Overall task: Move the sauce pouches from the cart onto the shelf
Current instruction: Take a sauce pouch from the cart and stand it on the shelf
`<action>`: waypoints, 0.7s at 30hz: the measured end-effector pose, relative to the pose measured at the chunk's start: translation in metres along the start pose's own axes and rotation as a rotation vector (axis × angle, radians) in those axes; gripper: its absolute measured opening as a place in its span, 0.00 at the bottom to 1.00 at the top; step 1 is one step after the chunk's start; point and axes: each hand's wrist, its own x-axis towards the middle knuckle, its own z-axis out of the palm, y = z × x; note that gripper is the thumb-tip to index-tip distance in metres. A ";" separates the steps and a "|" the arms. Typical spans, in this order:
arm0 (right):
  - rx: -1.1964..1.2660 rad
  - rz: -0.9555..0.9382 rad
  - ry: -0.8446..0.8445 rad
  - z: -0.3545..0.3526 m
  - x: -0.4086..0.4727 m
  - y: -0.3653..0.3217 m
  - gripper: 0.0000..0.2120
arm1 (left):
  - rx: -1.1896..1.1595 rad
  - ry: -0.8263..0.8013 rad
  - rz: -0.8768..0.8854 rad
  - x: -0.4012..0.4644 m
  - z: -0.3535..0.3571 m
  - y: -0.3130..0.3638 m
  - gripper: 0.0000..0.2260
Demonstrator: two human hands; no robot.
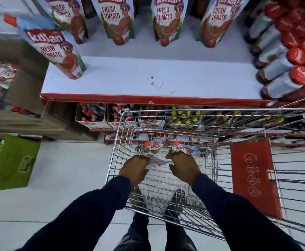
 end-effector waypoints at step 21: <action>0.160 -0.144 0.331 -0.117 -0.045 -0.038 0.05 | -0.185 0.401 0.062 -0.059 -0.089 0.012 0.22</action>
